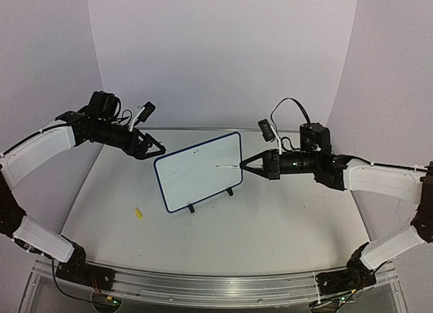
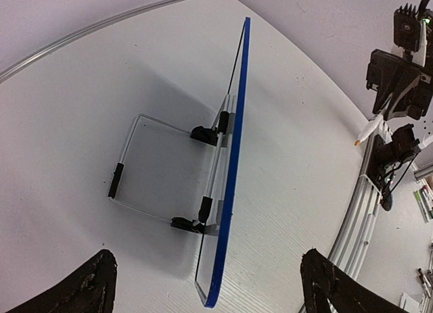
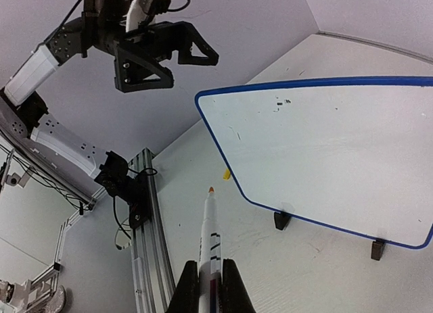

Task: Write a sentence on the whiteboard
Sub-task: Hold the whiteboard at the center of the board, then write a sentence on the whiteboard.

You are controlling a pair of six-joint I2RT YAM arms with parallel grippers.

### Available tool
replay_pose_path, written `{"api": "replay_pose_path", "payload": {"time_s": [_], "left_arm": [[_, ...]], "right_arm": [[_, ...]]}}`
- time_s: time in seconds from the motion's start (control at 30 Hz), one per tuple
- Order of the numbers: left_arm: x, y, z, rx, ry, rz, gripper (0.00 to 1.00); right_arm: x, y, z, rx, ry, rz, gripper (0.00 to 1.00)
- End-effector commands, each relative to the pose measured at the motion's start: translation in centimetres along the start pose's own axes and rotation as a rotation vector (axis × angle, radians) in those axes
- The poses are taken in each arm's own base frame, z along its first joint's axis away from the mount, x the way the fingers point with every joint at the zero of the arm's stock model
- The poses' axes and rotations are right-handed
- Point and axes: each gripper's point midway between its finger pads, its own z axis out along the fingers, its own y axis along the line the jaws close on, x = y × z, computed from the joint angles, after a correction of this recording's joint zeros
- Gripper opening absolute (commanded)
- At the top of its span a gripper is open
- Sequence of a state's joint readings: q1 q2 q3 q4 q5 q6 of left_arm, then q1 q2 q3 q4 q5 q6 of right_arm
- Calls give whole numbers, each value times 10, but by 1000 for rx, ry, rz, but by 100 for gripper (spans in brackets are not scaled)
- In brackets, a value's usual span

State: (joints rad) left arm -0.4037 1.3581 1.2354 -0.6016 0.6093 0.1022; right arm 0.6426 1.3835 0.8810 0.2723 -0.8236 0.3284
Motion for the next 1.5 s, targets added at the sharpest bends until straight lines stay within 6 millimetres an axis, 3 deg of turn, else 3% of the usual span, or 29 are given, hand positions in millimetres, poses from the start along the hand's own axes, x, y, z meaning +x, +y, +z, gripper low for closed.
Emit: {"api": "replay_pose_path", "payload": {"time_s": [0.0,0.37,0.7,1.07,1.47], "left_arm": [[-8,-2,-3,2,-48,102,94],[20,-3,14,69,1,90,91],[27,0,13,52,45,88,42],[31,1,11,38,64,112,2],[39,2,12,46,92,132,0]], "right_arm": [[-16,12,4,-69,-57,-88,0],[-14,22,43,-103,-30,-116,0],[-12,22,77,-129,-6,-135,0],[-11,15,112,-108,1,-164,0],[-18,8,136,-108,-4,-194,0]]}}
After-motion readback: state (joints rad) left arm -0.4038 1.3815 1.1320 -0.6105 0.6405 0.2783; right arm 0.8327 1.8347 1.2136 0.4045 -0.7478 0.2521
